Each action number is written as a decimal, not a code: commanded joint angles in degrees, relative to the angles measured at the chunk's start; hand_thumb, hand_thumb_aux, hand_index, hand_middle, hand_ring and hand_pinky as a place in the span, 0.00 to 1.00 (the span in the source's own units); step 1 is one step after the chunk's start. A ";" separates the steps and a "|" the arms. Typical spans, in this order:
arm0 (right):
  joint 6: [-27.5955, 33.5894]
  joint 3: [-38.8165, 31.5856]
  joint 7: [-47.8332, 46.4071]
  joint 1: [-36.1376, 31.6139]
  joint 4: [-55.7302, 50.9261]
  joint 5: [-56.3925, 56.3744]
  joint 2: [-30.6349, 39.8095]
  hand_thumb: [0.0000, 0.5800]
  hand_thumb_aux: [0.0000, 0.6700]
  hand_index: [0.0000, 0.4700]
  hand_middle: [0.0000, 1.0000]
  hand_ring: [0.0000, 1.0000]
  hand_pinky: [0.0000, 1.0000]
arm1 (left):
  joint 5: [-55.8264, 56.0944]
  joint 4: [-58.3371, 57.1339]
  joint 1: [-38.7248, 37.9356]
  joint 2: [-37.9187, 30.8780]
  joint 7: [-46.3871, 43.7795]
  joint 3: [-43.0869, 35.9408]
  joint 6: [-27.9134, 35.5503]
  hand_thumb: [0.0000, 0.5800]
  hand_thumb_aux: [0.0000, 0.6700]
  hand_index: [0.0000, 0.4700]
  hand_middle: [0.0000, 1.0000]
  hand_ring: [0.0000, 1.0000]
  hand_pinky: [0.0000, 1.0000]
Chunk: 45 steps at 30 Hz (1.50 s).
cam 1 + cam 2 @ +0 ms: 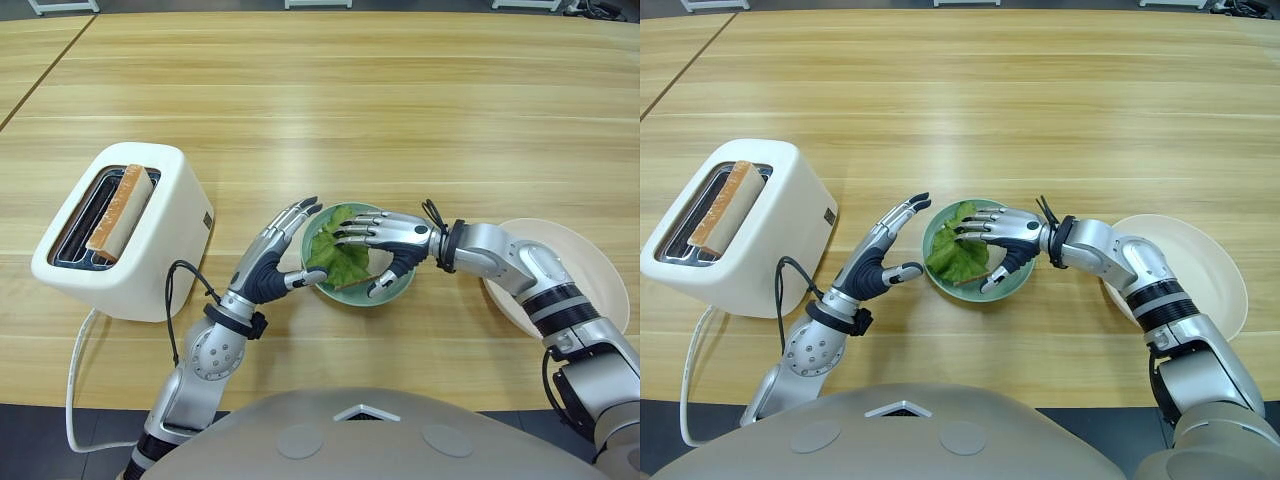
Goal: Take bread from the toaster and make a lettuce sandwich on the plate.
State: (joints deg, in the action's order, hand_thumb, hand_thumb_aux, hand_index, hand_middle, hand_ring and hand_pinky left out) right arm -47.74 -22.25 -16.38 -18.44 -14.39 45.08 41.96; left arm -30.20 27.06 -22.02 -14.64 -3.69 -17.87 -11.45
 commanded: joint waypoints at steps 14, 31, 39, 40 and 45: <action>-0.93 2.73 -3.30 0.82 6.32 -5.03 5.22 0.00 0.00 0.00 0.00 0.00 0.00 | -0.86 -0.39 -0.69 -0.13 -0.51 -0.08 0.66 0.00 0.00 0.00 0.00 0.00 0.00; -1.50 -1.07 -3.85 1.04 3.53 -2.64 3.09 0.00 0.00 0.00 0.00 0.00 0.00 | -0.56 -0.73 -0.98 -0.44 -0.69 0.05 0.46 0.00 0.00 0.00 0.00 0.00 0.00; -1.33 0.89 -5.51 1.74 4.03 -4.82 5.96 0.00 0.00 0.00 0.00 0.00 0.00 | -0.76 -0.45 -1.12 -0.34 -0.76 -0.08 0.71 0.00 0.00 0.00 0.00 0.00 0.00; -1.38 1.30 -5.52 1.83 4.33 -5.21 6.28 0.00 0.00 0.00 0.00 0.00 0.00 | -0.78 -0.45 -1.12 -0.33 -0.76 -0.08 0.72 0.00 0.00 0.00 0.00 0.00 0.00; -1.30 2.99 -6.01 2.68 6.23 -7.08 7.73 0.00 0.00 0.00 0.00 0.00 0.00 | -0.83 -0.20 -1.21 -0.32 -0.78 0.02 0.84 0.00 0.00 0.00 0.00 0.00 0.00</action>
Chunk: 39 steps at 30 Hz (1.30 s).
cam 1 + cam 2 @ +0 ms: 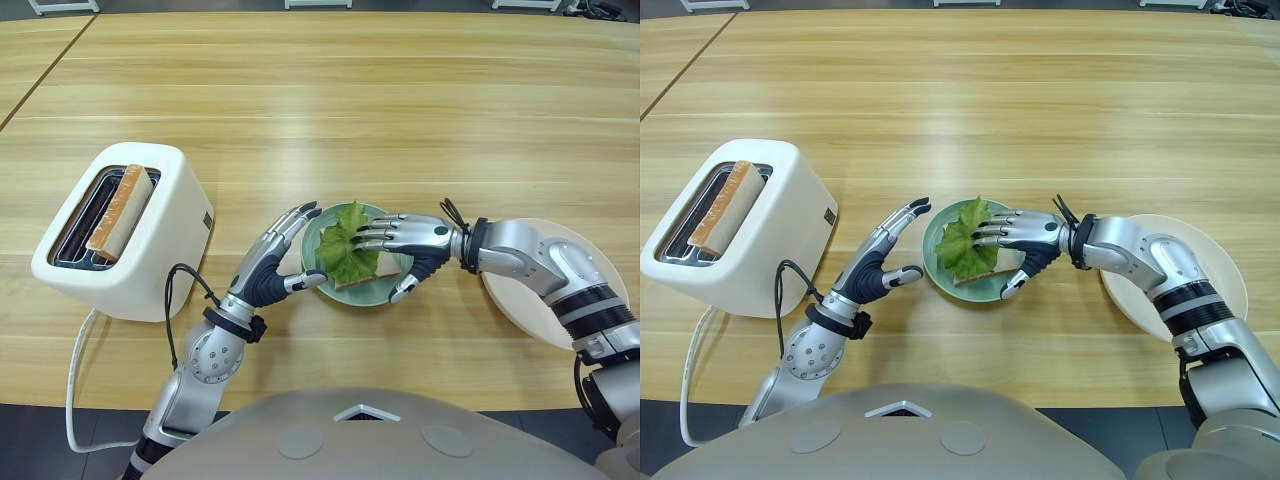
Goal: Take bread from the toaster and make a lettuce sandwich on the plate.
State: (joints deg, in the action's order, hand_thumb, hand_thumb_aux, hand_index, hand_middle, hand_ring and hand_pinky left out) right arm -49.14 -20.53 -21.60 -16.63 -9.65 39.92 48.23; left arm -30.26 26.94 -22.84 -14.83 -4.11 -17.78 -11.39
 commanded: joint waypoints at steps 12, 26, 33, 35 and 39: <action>0.62 7.88 3.14 1.77 5.12 -9.23 0.07 0.00 0.00 0.00 0.00 0.00 0.00 | -1.33 11.86 0.86 0.94 -0.74 3.18 1.64 0.00 0.00 0.00 0.00 0.00 0.00; 5.83 17.53 4.11 11.75 12.04 -25.34 -2.92 0.00 0.00 0.00 0.00 0.00 0.00 | -10.34 31.90 -1.23 -9.56 -19.99 47.59 14.40 0.00 0.00 0.00 0.00 0.00 0.00; 5.58 16.75 3.38 12.46 12.32 -22.99 -4.69 0.00 0.00 0.00 0.00 0.00 0.00 | -11.06 23.74 -13.11 -6.82 -19.27 53.28 12.42 0.00 0.00 0.00 0.00 0.00 0.00; 5.24 16.58 3.32 12.46 11.98 -22.40 -4.84 0.00 0.00 0.00 0.00 0.00 0.00 | -11.01 21.62 -14.29 -6.22 -18.52 52.67 11.79 0.11 0.06 0.06 0.00 0.00 0.00; 4.86 16.33 3.19 12.38 11.63 -21.55 -5.16 0.00 0.00 0.00 0.00 0.00 0.00 | -9.63 18.72 -14.52 -5.86 -17.84 51.35 11.24 0.32 0.18 0.18 0.00 0.00 0.00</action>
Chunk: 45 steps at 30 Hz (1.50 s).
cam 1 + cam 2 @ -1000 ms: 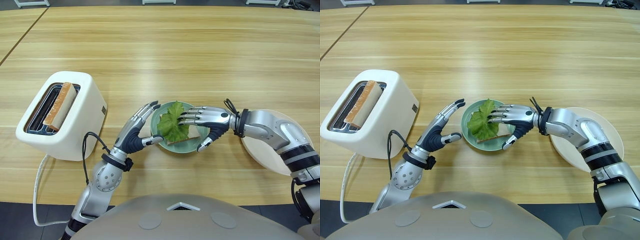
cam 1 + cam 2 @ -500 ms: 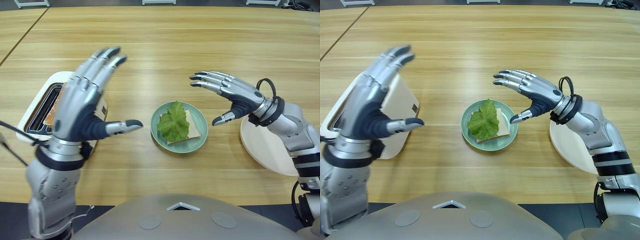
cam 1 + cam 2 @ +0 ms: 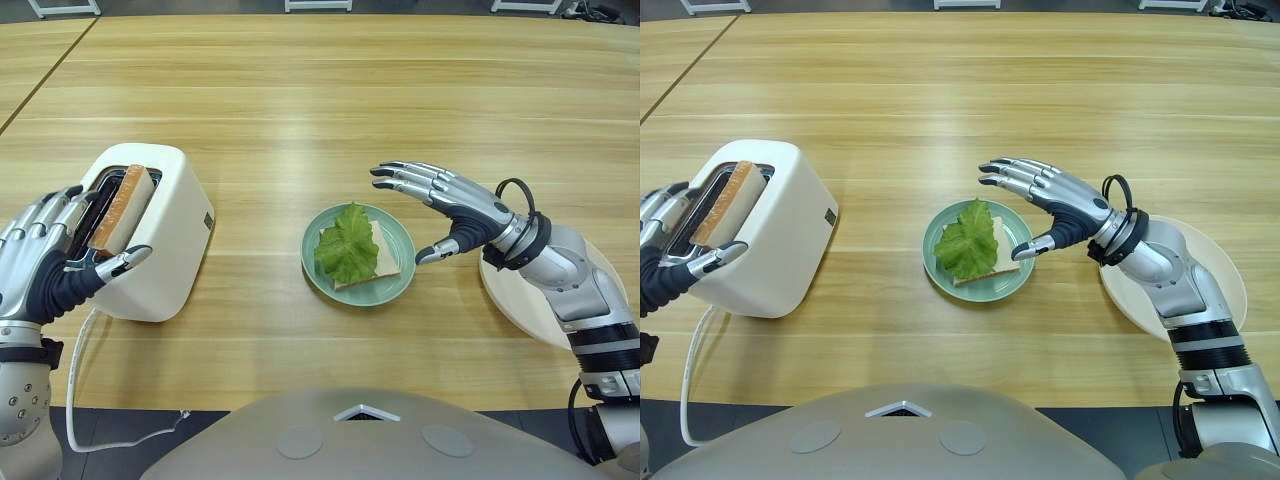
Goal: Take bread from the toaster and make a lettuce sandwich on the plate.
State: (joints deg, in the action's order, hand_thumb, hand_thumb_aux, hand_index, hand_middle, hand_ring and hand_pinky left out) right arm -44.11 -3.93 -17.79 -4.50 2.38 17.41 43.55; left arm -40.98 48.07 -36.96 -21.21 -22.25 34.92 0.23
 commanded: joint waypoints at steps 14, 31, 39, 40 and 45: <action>-1.01 -0.16 -0.50 0.21 -0.96 3.11 -1.17 0.00 0.00 0.00 0.00 0.00 0.00 | 6.55 -4.12 2.21 -0.65 2.67 -0.01 -0.44 0.79 0.55 0.55 0.00 0.00 0.00; -1.53 -0.04 -0.03 0.16 -1.10 4.69 -1.52 0.00 0.00 0.00 0.00 0.00 0.00 | 14.99 -7.27 4.62 -0.86 6.73 0.99 -4.29 1.00 1.00 1.00 0.00 0.00 0.00; -1.35 0.11 0.45 0.04 -1.06 5.48 -2.12 0.00 0.00 0.00 0.00 0.00 0.00 | 28.04 -5.44 12.38 -4.12 9.04 9.98 -4.83 1.00 1.00 1.00 0.00 0.00 0.00; -1.32 0.14 0.58 0.07 -1.04 5.58 -2.18 0.00 0.00 0.00 0.00 0.00 0.00 | 28.85 -4.86 13.91 -5.14 8.94 10.48 -4.18 1.00 1.00 1.00 0.00 0.00 0.00; -0.95 0.18 1.24 -0.63 -1.32 6.01 -2.67 0.00 0.00 0.00 0.00 0.00 0.00 | 30.41 -0.94 20.43 -7.24 8.34 6.36 -0.52 1.00 1.00 1.00 0.00 0.00 0.00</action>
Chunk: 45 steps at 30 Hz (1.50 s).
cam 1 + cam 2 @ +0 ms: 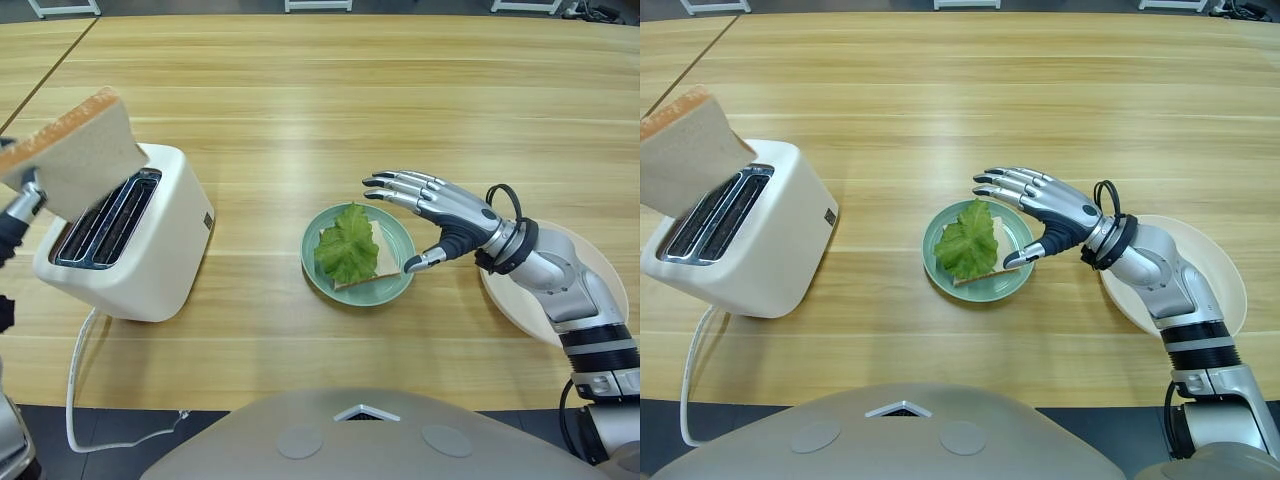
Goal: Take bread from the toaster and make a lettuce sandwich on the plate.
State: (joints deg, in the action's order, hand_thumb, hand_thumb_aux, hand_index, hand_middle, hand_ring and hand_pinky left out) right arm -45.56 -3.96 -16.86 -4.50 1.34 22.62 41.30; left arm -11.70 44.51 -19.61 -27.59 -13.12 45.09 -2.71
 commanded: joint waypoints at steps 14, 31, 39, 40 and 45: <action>9.87 6.07 8.25 -5.78 -6.17 4.18 -1.45 0.00 0.00 0.00 0.00 0.00 0.00 | -22.21 -12.13 23.91 5.54 1.97 -52.16 0.91 1.00 1.00 1.00 0.00 0.00 0.00; 9.23 4.42 10.44 -6.71 -8.38 5.48 -0.69 0.00 0.00 0.00 0.00 0.00 0.00 | -51.55 -47.67 29.62 6.27 25.84 -79.34 -15.00 1.00 1.00 1.00 0.00 0.00 0.00; 9.04 3.79 10.26 -6.42 -7.83 5.65 -0.52 0.00 0.00 0.00 0.00 0.00 0.00 | -51.89 -40.14 21.41 5.51 22.91 -79.64 -11.07 0.98 0.87 0.87 0.00 0.00 0.00; 9.01 3.75 10.23 -6.36 -7.79 5.70 -0.50 0.00 0.00 0.00 0.00 0.00 0.00 | -51.49 -40.35 21.00 5.62 22.34 -79.47 -10.62 0.89 0.67 0.67 0.00 0.00 0.00; 8.67 3.00 10.00 -6.71 -8.04 6.15 -0.61 0.00 0.00 0.00 0.00 0.00 0.00 | -47.40 -38.29 17.89 6.95 20.78 -78.21 -9.46 0.00 0.00 0.00 0.00 0.00 0.00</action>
State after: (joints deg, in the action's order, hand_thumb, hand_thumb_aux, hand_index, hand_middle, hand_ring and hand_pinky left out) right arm -36.68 -0.01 -6.09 -11.26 -6.74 27.97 40.16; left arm -60.82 4.91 -0.29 -21.20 8.86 -33.61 -12.94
